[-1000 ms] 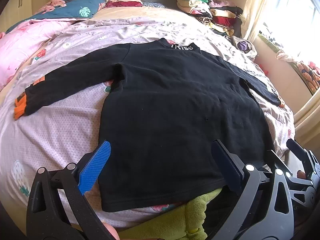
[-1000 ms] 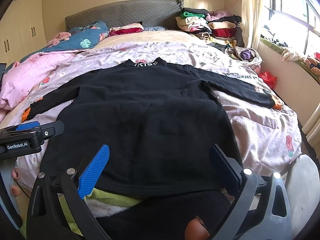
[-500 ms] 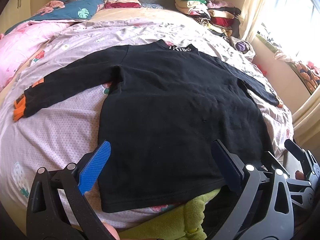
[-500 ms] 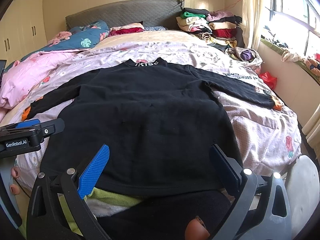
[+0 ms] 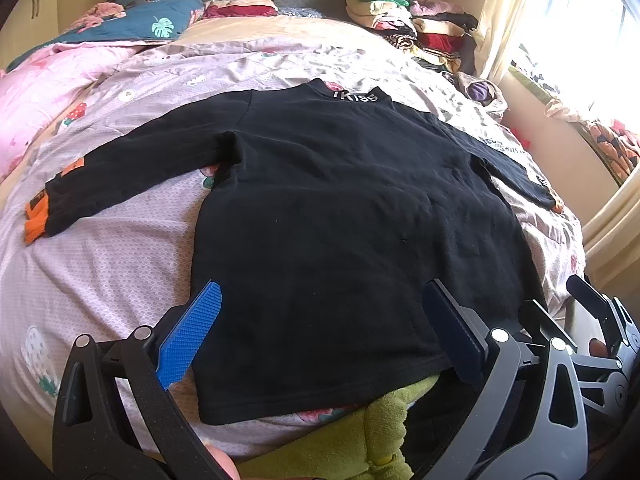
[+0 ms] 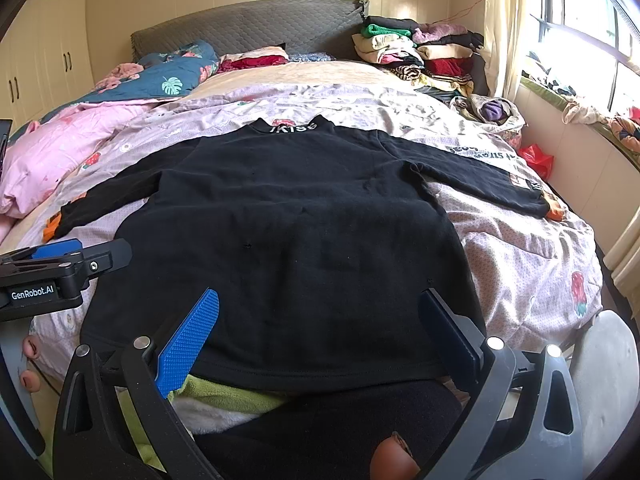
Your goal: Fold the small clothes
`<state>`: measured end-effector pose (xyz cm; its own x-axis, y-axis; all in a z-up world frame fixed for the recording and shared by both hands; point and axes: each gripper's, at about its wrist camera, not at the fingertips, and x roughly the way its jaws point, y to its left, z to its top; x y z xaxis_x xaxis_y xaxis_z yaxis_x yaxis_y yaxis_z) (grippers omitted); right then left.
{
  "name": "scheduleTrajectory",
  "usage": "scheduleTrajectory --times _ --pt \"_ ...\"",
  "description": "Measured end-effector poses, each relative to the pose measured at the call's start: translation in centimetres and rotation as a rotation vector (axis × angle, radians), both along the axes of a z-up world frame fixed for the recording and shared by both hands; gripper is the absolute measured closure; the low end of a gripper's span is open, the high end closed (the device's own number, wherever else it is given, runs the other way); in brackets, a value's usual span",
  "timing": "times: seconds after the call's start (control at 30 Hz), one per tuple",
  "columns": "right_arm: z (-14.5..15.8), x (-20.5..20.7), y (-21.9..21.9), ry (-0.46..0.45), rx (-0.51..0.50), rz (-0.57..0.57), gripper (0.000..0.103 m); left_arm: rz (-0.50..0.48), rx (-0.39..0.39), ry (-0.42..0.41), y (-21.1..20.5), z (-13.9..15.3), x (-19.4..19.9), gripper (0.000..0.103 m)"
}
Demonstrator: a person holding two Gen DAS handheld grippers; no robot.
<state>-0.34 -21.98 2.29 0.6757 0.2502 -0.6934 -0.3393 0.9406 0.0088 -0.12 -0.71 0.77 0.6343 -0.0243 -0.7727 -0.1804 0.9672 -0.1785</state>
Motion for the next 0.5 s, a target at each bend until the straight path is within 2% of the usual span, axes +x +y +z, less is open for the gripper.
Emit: scheduleTrajectory --times 0.5 --pt "0.02 0.04 0.00 0.002 -0.001 0.001 0.004 0.001 0.007 -0.001 0.04 -0.17 0.03 0.008"
